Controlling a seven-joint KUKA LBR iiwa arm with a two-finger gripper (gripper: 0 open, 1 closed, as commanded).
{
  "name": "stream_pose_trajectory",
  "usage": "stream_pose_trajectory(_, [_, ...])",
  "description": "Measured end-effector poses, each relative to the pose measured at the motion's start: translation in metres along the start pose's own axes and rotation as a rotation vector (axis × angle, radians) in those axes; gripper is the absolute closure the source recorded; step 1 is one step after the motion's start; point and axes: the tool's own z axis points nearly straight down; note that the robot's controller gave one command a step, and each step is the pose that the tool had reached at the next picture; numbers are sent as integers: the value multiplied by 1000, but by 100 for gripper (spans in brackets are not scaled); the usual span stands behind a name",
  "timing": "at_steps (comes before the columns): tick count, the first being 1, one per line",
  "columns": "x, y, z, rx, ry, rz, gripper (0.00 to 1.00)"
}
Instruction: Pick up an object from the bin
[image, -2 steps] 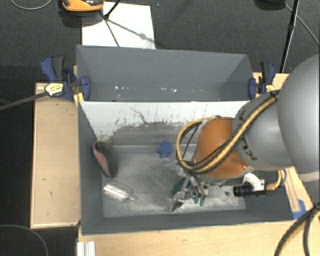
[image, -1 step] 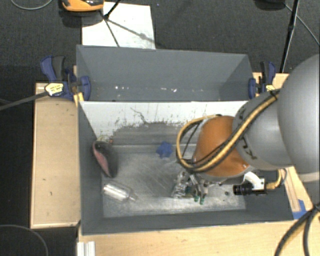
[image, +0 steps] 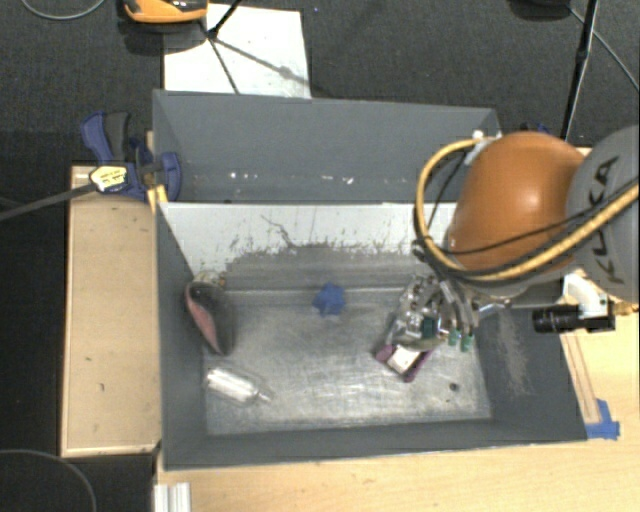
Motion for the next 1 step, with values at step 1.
stream_pose_trajectory(1, [-38,-94,6,5,5,-203,100])
